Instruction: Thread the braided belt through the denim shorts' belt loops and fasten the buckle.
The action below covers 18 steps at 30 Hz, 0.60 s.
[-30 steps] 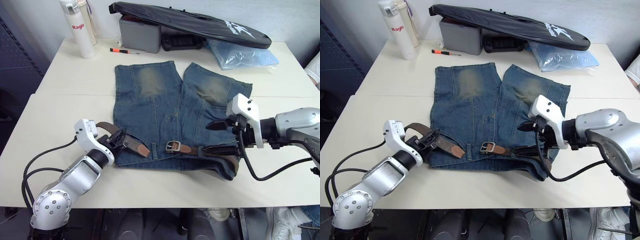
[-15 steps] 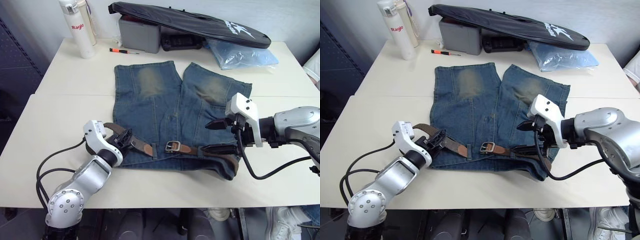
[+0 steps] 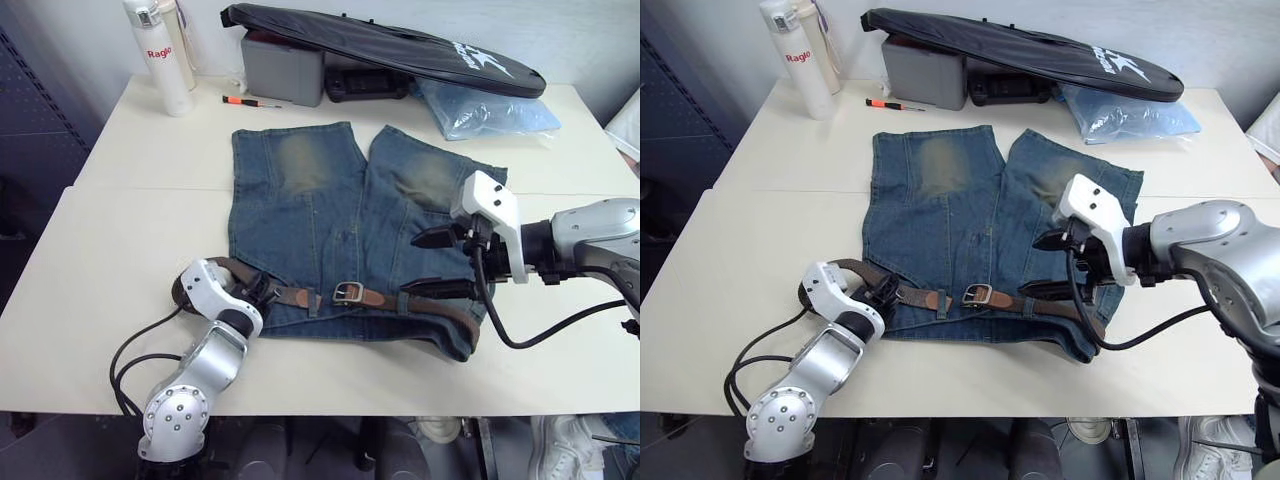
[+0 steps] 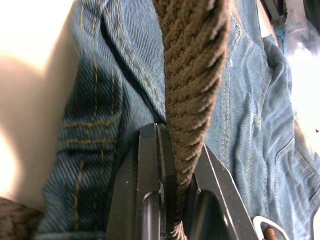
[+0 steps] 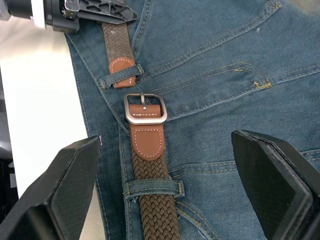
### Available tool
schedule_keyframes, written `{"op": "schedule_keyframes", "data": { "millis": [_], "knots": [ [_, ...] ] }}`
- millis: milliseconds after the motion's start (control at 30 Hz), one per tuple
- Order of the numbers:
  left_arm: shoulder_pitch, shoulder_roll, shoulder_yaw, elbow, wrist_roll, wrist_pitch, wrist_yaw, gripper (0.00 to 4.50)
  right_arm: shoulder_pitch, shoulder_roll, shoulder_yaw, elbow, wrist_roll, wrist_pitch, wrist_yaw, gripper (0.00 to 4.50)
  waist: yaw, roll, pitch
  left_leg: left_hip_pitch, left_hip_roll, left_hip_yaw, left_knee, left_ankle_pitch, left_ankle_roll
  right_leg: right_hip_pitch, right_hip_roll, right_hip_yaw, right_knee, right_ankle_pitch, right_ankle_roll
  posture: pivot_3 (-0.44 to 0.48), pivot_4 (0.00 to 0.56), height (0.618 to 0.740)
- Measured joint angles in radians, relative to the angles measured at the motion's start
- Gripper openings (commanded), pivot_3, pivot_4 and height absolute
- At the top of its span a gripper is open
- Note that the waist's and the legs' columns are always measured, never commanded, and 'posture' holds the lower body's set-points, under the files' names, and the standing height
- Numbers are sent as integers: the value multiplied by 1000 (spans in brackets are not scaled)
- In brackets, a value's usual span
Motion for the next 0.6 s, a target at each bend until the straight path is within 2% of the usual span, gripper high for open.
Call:
{"op": "schedule_keyframes", "data": {
  "millis": [200, 467, 533, 600],
  "knots": [
    [-16, -28, -26, 9, 9, 40, -37, 0, -34, -1, 19, 9, -5, 4, 17, 4449, 1, 0, 0, 0, 0, 0, 1, 0, 0, 0, 0, 0, 0, 0, 0, 0, 150, 740],
    [-54, -10, -34, 46, 6, 134, -79, 0, -44, -1, 35, 12, -6, 18, 13, 4449, 1, 0, 0, 0, 0, 0, 1, 0, 0, 0, 0, 0, 0, 0, 0, 0, 150, 740],
    [-58, -2, -29, 47, 5, 151, -84, 901, -41, -1, 35, 10, -5, 18, 8, 4500, 1, 0, 0, 0, 0, 0, 1, 0, 0, 0, 0, 0, 0, 0, 0, 0, 150, 740],
    [-67, 21, -13, 47, -10, 178, -98, 1540, -28, 1, 35, 4, -5, 18, 0, 4500, 1, 0, 0, 0, 0, 0, 1, 0, 0, 0, 0, 0, 0, 0, 0, 0, 150, 740]
  ]
}}
